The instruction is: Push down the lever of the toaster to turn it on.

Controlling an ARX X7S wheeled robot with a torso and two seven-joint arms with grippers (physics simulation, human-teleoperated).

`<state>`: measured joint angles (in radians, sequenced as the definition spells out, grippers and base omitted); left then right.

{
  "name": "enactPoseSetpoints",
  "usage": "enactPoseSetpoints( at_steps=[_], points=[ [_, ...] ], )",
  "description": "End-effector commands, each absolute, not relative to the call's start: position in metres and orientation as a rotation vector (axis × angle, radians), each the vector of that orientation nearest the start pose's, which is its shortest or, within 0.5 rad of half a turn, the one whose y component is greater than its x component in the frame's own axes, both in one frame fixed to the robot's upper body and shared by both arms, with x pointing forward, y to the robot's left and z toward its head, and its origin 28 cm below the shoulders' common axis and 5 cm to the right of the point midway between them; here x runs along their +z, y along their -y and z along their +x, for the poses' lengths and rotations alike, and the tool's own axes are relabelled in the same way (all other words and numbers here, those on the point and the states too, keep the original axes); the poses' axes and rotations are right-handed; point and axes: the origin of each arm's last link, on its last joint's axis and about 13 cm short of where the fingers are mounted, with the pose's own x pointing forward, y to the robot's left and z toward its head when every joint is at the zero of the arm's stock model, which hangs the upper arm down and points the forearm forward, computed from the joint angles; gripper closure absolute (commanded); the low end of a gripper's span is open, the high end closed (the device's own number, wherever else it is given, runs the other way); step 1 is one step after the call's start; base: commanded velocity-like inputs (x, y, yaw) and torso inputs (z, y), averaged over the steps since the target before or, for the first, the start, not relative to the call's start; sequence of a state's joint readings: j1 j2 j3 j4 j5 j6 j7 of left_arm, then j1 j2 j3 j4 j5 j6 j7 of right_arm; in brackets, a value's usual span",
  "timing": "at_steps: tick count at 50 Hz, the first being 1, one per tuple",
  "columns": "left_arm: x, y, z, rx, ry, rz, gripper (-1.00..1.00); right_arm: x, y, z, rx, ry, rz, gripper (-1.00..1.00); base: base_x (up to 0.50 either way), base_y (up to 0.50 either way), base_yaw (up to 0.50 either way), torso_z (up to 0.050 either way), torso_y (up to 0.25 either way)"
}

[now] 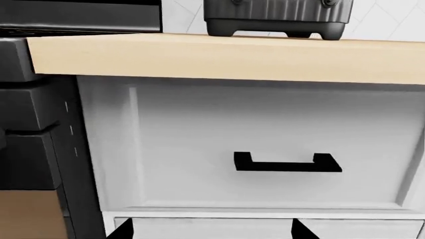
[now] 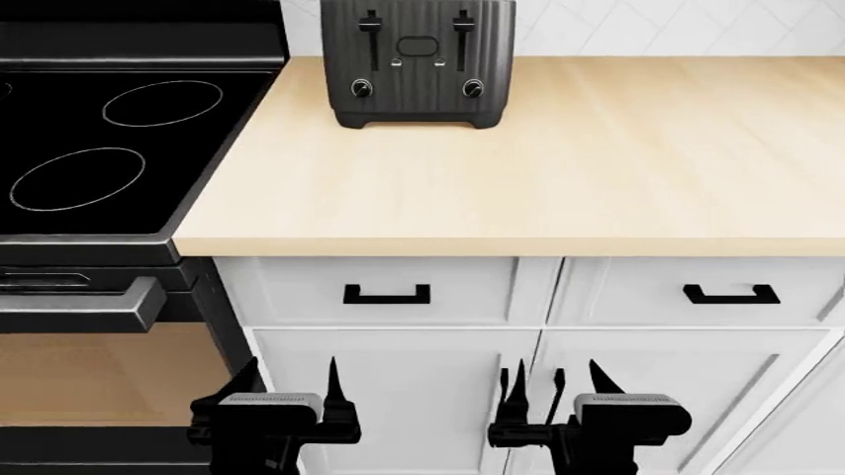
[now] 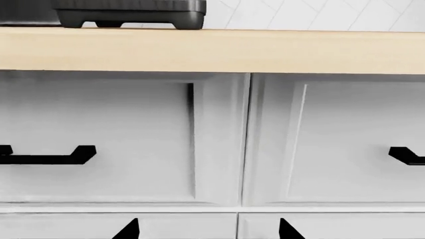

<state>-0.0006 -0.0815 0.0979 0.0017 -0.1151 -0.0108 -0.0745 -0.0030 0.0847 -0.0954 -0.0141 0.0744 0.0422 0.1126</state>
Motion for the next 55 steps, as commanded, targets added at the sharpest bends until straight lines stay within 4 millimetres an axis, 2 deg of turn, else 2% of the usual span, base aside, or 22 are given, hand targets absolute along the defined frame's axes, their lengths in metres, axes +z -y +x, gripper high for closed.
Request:
enactPoseSetpoints(
  at_steps=[1, 17, 30, 32, 36, 39, 42, 44, 49, 55],
  points=[
    [0.012, -0.204, 0.210, -0.023, -0.020, -0.035, -1.00, 0.012, 0.097, 0.208, -0.015, -0.041, -0.015, -1.00, 0.00, 0.50, 0.00, 0.000, 0.000],
    [0.013, -0.204, 0.209, -0.021, -0.019, -0.037, -1.00, 0.013, 0.096, 0.207, -0.006, -0.048, -0.020, -1.00, 0.00, 0.50, 0.00, 0.000, 0.000],
    [0.018, -0.207, 0.209, -0.001, 0.006, -0.003, -1.00, 0.011, 0.096, 0.208, -0.005, -0.052, -0.019, -1.00, 0.00, 0.01, 0.00, 0.000, 0.000],
    [0.035, -0.210, 0.205, 0.014, 0.066, 0.022, -1.00, 0.011, 0.096, 0.209, -0.007, -0.051, -0.019, -1.00, 0.00, 0.00, 0.00, 0.000, 0.000],
    [0.084, -0.228, 0.193, 0.099, 0.207, -0.001, -1.00, 0.011, 0.096, 0.208, -0.008, -0.051, -0.019, -1.00, 0.00, 0.00, 0.00, 0.000, 0.000],
    [0.126, -0.247, 0.174, 0.196, 0.344, -0.044, -1.00, 0.011, 0.096, 0.208, -0.011, -0.050, -0.020, -1.00, 0.00, 0.00, 0.00, 0.000, 0.000],
    [0.166, -0.264, 0.146, 0.281, 0.501, -0.128, -1.00, 0.010, 0.096, 0.209, -0.012, -0.051, -0.022, -1.00, 0.00, 0.00, 0.00, 0.000, 0.000],
    [0.184, -0.274, 0.129, 0.327, 0.582, -0.172, -1.00, 0.010, 0.096, 0.209, -0.012, -0.051, -0.022, -1.00, 0.00, 0.00, 0.00, 0.000, 0.000],
    [0.207, -0.298, 0.092, 0.451, 0.734, -0.264, -1.00, 0.009, 0.097, 0.210, -0.012, -0.052, -0.021, -1.00, 0.00, 0.00, 0.00, 0.000, 0.000],
    [0.214, -0.317, 0.059, 0.565, 0.842, -0.359, -1.00, 0.010, 0.096, 0.209, -0.012, -0.051, -0.017, -1.00, 0.00, 0.00, 0.00, 0.000, 0.000]
  ],
)
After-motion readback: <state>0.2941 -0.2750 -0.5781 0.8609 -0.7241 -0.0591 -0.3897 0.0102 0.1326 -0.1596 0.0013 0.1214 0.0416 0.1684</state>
